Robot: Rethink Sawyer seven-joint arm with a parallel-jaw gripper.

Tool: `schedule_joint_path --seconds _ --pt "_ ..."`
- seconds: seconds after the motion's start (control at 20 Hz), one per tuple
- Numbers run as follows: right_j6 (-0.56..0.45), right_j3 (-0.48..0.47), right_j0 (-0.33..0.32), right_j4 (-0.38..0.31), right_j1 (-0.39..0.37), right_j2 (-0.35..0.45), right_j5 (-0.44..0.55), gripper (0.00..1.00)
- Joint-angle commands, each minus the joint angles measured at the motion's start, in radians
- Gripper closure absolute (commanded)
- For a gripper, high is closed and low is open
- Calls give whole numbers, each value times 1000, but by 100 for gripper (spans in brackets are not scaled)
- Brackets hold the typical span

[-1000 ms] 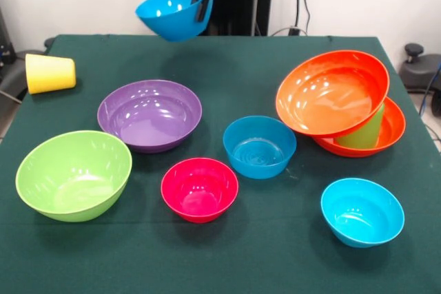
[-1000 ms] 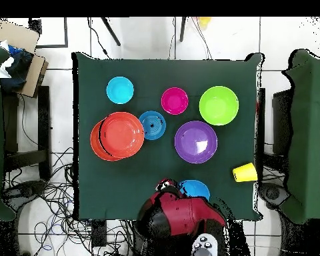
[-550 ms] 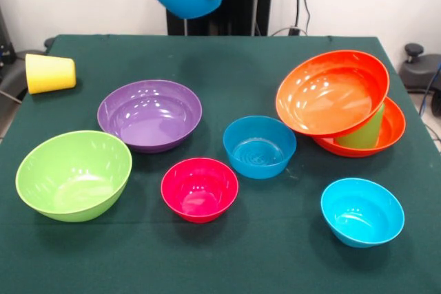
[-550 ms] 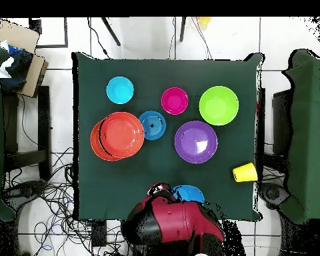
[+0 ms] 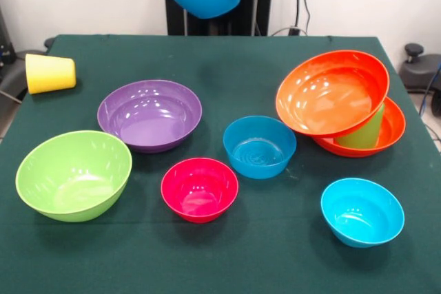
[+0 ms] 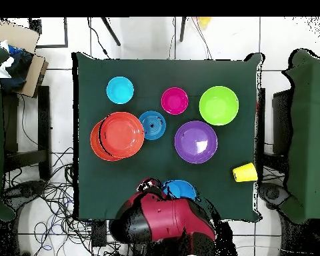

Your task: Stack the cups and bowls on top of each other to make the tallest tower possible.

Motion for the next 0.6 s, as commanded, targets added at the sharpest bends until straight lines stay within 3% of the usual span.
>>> schedule_joint_path --seconds 0.05,0.6 --pt "-62 -34 39 49 17 120 159 100" --pt "-32 -58 80 117 15 142 212 100"
